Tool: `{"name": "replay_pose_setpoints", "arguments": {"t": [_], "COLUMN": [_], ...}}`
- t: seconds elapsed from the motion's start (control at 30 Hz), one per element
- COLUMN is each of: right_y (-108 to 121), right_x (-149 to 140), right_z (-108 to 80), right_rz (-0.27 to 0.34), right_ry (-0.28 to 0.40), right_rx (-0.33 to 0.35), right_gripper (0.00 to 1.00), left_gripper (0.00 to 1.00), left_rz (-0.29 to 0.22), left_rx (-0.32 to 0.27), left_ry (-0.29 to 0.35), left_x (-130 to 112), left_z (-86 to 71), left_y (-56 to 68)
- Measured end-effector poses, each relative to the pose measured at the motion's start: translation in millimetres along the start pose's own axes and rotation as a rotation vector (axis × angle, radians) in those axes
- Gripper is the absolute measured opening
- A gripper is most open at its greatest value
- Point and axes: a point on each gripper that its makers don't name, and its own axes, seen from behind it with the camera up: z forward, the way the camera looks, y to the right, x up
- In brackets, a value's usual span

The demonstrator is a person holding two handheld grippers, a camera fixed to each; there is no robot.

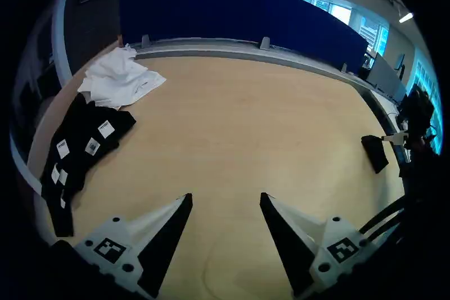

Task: Fold towel

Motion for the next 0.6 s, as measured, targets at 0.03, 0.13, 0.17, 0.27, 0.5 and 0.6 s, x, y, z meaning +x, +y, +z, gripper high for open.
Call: {"name": "replay_pose_setpoints", "arguments": {"t": [0.03,0.13,0.17,0.27,0.5,0.6], "right_y": [0.2,1.5,2.2,3.3,1.5,0.4], "right_x": [-0.4,0.1,0.7,3.1,5.8,8.2], "right_z": [-2.2,-9.0,-11.4,-19.1,-34.6,-41.1], "right_rz": [0.004,0.012,0.014,0.014,0.037,0.056], "right_ry": [0.006,0.028,0.038,0.074,0.164,0.206], "right_rx": [-0.004,-0.018,-0.024,-0.041,-0.074,-0.083], "right_gripper": [1.00,1.00,1.00,1.00,1.00,1.00], "left_gripper": [0.89,0.89,0.89,0.89,0.89,0.89], "left_rz": [0.001,0.004,0.006,0.008,0.017,0.022], "left_rx": [-0.001,-0.006,-0.008,-0.013,-0.027,-0.032], "left_ry": [0.002,0.007,0.008,0.010,0.017,0.021], "left_x": [0.8,3.0,3.8,5.7,9.6,11.4], "left_z": [0.3,1.0,1.2,1.6,2.9,2.7], "left_y": [0.2,1.2,1.7,3.4,9.3,11.6]}}
